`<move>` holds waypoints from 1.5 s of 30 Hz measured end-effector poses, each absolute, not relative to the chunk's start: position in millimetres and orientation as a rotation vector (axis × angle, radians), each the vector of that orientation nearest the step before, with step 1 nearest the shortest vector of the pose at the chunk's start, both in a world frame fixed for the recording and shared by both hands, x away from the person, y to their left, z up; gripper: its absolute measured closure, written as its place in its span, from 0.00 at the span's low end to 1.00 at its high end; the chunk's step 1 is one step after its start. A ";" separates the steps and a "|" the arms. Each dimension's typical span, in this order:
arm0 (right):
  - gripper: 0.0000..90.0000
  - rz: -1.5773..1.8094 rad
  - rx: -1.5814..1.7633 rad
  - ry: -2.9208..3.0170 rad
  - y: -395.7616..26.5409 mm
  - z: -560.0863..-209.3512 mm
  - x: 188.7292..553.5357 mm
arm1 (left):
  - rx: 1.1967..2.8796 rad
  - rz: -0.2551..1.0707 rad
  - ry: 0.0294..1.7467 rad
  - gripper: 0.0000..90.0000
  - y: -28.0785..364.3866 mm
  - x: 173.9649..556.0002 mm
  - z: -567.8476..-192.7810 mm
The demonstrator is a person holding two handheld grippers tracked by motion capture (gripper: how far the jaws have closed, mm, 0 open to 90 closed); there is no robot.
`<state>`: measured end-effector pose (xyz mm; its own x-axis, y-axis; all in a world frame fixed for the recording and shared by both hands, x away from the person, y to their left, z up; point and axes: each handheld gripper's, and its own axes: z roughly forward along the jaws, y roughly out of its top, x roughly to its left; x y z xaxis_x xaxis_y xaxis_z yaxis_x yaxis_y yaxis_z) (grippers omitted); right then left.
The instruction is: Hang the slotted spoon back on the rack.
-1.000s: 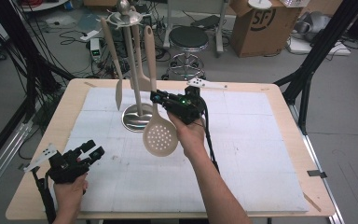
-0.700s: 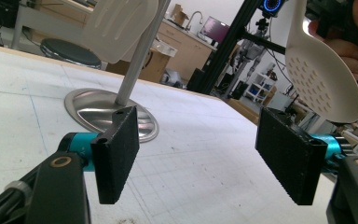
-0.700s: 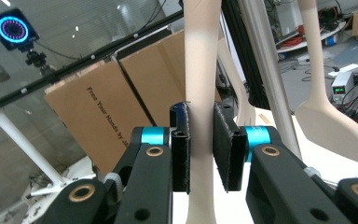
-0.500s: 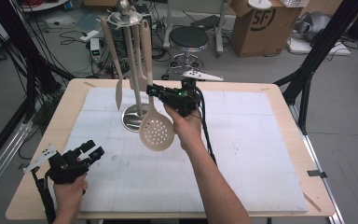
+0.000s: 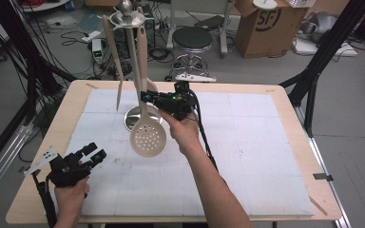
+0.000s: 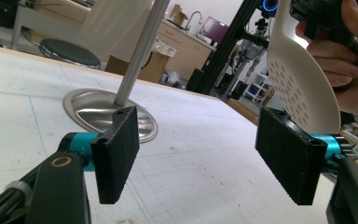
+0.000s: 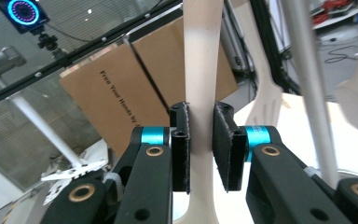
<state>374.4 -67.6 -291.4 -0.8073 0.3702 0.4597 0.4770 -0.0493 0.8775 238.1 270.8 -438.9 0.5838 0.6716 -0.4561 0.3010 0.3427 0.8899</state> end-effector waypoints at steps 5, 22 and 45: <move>0.86 -2.001 -0.988 -2.106 -67.9 -292.6 378.1 | 1.245 0.300 0.973 0.34 271.5 237.9 -439.0; 0.63 -1.962 -1.227 -1.962 -81.7 -297.2 388.8 | 1.249 0.299 0.972 0.34 270.6 238.5 -439.2; 0.31 -2.015 -1.235 -2.171 -137.0 -321.9 341.6 | 1.287 0.293 0.955 0.34 264.8 239.7 -440.1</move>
